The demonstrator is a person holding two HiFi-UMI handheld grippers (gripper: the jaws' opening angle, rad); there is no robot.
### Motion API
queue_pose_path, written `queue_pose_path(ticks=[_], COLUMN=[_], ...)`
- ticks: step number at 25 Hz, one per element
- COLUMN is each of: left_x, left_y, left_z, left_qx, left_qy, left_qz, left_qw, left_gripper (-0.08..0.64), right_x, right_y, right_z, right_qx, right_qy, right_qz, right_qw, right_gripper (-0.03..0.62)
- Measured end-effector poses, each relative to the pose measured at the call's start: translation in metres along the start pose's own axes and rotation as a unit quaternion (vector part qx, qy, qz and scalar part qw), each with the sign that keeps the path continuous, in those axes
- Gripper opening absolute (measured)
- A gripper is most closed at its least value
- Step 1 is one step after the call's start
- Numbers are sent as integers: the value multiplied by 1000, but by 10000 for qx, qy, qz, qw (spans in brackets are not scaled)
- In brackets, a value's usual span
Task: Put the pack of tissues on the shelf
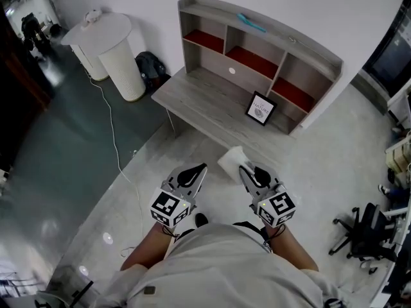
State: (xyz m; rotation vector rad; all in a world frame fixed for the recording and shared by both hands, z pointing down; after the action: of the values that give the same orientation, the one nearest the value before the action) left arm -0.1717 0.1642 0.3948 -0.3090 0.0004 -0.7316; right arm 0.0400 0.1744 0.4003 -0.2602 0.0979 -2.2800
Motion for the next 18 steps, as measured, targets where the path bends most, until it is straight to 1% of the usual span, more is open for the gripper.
queue_pose_path(ticks=[4, 9, 13, 18], left_x=[-4, 7, 27, 63], left_y=[-20, -35, -43, -56], left_z=[1, 3, -1, -8], left_qx=[-109, -162, -118, -72], left_qy=[-4, -58, -83, -108], left_qz=[-31, -40, -70, -131], left_qw=[9999, 9998, 9999, 9998], left_gripper=[14, 14, 14, 14], right_x=[22, 39, 50, 67], right_y=[-6, 1, 22, 60], right_z=[-1, 5, 10, 14], right_qx=[3, 80, 112, 110], right_qy=[-57, -82, -32, 47], right_qz=[-103, -169, -184, -234], right_qw=[9999, 9998, 9998, 9997], right_gripper=[84, 84, 84, 84])
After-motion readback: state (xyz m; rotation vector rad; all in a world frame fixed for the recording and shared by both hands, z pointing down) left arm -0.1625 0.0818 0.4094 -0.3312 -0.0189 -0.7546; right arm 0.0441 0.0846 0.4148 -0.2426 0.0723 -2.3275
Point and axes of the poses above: the fingertips, and each gripper's own axes: x forward along the fingers, y to its right, z out of its underside, the point moved 7 cm from there along -x, backward along the fingers, and after that the axes turned 11 degrees about -x, right-handed, at the moved point
